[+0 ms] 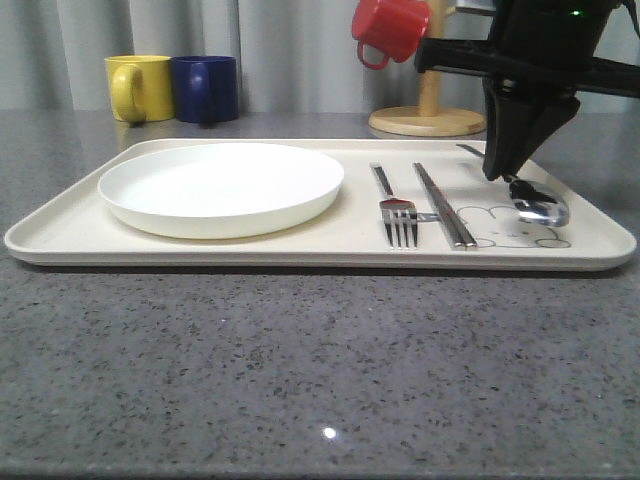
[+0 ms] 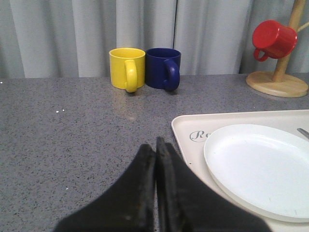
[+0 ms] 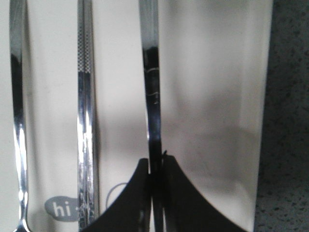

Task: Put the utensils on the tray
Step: 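Release the spoon beside the chopsticks and raise the right gripper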

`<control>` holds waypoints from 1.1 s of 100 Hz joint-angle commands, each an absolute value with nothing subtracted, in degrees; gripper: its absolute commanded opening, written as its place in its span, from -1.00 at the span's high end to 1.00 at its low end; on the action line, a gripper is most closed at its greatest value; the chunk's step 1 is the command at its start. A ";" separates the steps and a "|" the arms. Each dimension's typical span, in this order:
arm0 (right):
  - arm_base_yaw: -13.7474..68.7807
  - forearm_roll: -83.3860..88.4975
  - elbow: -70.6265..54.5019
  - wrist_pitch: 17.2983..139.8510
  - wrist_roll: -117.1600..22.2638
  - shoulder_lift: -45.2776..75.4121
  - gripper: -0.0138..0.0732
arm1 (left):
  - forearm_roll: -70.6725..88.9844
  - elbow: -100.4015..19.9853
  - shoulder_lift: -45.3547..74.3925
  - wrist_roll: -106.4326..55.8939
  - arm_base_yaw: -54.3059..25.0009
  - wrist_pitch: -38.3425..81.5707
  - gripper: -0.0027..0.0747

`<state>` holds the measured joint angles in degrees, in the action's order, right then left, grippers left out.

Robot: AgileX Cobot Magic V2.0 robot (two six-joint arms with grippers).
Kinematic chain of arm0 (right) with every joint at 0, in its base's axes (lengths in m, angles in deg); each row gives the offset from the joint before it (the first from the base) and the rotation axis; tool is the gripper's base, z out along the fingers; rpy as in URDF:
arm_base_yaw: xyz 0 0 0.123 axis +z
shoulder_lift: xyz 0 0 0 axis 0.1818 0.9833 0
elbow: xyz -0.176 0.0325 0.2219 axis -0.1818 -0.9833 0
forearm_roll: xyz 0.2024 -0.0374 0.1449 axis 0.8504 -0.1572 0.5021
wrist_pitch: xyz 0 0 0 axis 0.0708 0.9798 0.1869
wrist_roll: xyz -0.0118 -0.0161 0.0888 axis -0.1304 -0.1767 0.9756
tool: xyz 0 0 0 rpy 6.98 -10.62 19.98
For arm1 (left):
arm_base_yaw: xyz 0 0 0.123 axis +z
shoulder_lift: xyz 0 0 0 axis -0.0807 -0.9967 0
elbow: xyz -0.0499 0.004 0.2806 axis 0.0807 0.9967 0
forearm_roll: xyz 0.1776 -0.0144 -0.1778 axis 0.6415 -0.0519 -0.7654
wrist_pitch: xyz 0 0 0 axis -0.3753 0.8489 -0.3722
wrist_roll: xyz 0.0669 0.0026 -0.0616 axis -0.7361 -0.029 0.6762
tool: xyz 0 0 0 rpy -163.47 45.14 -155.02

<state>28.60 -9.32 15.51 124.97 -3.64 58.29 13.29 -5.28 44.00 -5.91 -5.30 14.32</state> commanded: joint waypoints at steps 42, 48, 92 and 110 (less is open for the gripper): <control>28.52 -9.94 17.25 125.47 -2.88 56.82 0.31 | 13.10 -6.95 43.92 -5.47 -5.30 10.01 0.98; 28.52 -9.94 17.25 125.49 -2.88 56.82 0.12 | 13.10 -6.95 43.92 -5.47 -5.30 10.01 0.98; 28.11 -10.95 17.35 124.42 -8.71 51.61 -0.18 | 13.10 -6.95 43.92 -5.47 -5.30 10.01 0.98; 25.13 -12.48 17.30 123.44 -11.99 45.39 -0.18 | 13.10 -6.95 43.92 -5.47 -5.30 10.01 0.98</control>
